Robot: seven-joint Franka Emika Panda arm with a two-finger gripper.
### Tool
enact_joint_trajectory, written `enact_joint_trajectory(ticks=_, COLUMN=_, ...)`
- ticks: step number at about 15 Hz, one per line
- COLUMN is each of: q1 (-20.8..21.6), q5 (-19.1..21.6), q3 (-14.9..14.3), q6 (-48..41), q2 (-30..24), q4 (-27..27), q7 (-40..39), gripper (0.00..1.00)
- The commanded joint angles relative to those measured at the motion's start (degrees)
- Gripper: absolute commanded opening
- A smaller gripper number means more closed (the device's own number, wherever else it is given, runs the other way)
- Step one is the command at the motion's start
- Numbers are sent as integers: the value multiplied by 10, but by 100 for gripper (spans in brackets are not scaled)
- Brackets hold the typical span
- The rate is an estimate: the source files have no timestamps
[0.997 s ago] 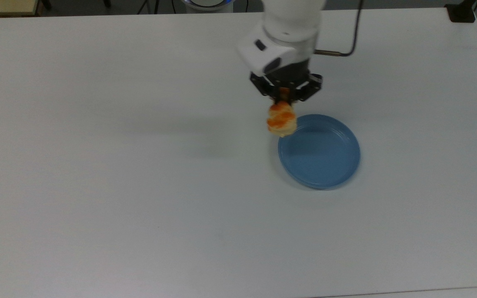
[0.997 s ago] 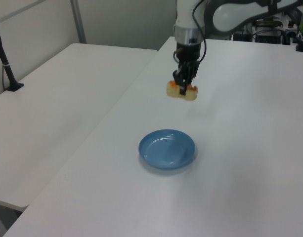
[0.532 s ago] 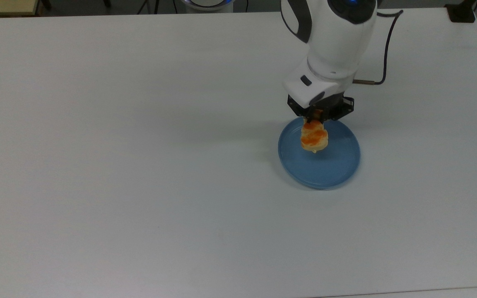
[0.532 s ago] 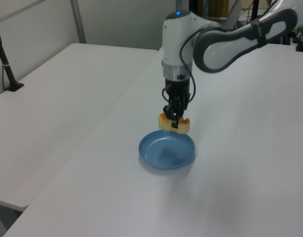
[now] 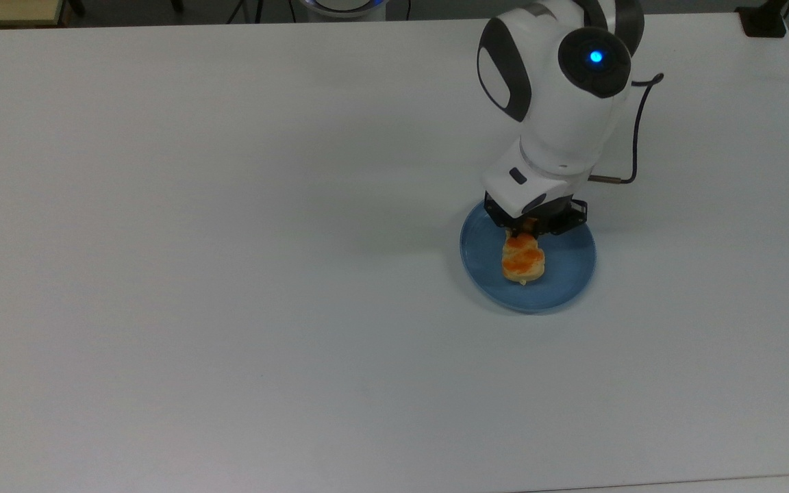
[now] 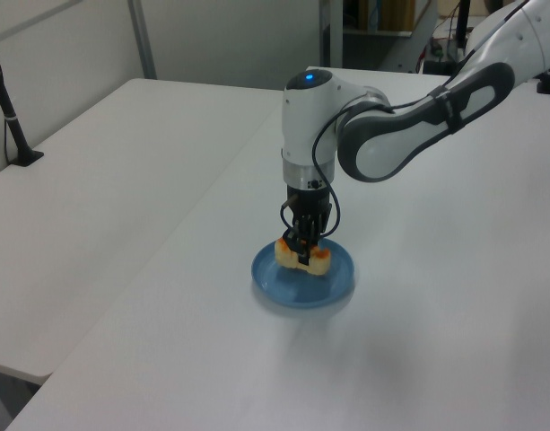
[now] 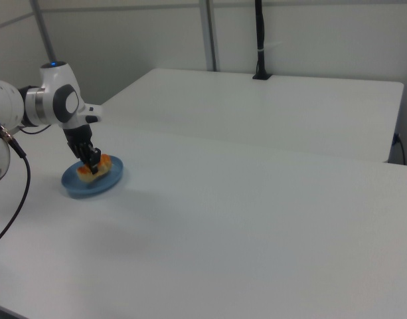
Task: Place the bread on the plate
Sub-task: 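Lower the bread roll onto the blue plate and open the gripper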
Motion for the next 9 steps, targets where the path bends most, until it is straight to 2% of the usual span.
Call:
enact_joint_trajectory(ticks=1, q1=8, q5=-21, q3=-6, q6=14, q2=20, q4=20, q7=14, gripper=58)
enact_joint_trajectory(ticks=2, q1=8, q5=-25, q3=-5, q6=10, q2=20, q4=19, q7=14, gripper=100)
enact_joint_trajectory(ticks=7, q1=12, q5=-46, q3=-6, q6=8, q2=17, q4=18, q7=15, gripper=100)
enact_joint_trajectory(ticks=9, q1=2, q5=-39, q3=-5, q6=-20, q2=-13, q4=17, q7=14, gripper=100)
